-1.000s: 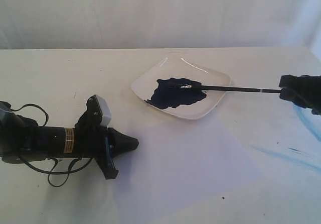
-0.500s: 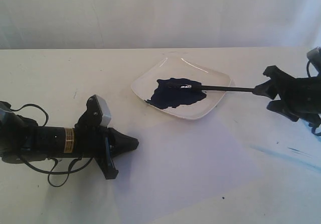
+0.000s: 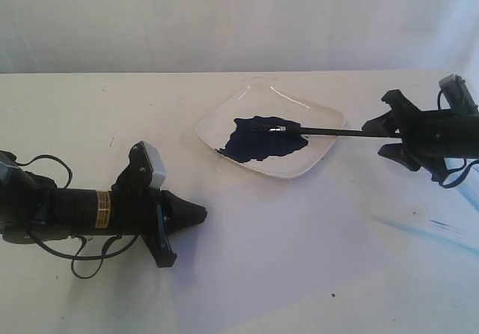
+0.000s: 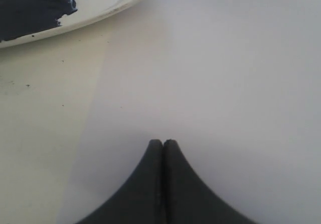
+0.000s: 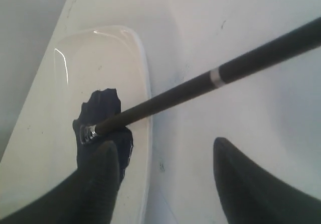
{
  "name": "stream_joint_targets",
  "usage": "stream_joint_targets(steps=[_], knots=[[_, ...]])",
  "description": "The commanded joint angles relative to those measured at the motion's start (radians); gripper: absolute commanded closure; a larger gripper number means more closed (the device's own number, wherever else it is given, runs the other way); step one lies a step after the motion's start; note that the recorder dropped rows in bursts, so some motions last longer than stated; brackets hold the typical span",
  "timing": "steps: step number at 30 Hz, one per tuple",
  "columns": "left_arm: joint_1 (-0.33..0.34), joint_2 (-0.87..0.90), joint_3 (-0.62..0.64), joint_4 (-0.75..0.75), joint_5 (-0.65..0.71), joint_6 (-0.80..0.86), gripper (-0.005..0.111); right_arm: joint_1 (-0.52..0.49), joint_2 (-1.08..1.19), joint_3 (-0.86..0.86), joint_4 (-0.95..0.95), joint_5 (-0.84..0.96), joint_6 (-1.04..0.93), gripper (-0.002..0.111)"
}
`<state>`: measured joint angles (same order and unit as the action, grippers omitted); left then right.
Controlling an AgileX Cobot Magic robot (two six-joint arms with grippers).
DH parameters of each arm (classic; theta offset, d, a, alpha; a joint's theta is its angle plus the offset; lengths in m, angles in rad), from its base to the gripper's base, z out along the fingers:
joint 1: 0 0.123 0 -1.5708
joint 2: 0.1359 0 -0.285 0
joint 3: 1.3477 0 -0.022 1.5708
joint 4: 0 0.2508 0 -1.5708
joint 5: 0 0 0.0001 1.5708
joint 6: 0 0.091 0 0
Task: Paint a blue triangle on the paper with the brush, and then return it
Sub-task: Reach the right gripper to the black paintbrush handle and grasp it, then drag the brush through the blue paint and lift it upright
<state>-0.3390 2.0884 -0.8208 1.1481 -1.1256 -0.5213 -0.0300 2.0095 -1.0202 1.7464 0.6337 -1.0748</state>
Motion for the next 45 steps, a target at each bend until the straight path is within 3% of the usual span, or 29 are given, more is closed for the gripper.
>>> stream_joint_targets(steps=[1, 11, 18, 21, 30, 45], knots=[[0.0, -0.004, 0.005, 0.02, 0.021, 0.002, 0.107, -0.001, 0.043, -0.058, -0.002, 0.028, 0.036, 0.055], [0.0, -0.004, 0.005, 0.02, 0.021, 0.002, 0.107, 0.027, 0.109, -0.14, -0.002, 0.019, 0.078, 0.058], [0.0, -0.004, 0.005, 0.02, 0.021, 0.002, 0.107, 0.112, 0.17, -0.231, -0.002, -0.118, 0.14, 0.062], [0.0, -0.004, 0.005, 0.02, 0.021, 0.002, 0.107, 0.119, 0.17, -0.238, -0.002, -0.19, 0.166, 0.067], [0.0, -0.004, 0.005, 0.02, 0.021, 0.002, 0.107, 0.119, 0.191, -0.285, -0.002, -0.212, 0.25, 0.068], [0.0, -0.004, 0.005, 0.02, 0.021, 0.002, 0.107, 0.119, 0.196, -0.285, -0.002, -0.24, 0.27, 0.107]])
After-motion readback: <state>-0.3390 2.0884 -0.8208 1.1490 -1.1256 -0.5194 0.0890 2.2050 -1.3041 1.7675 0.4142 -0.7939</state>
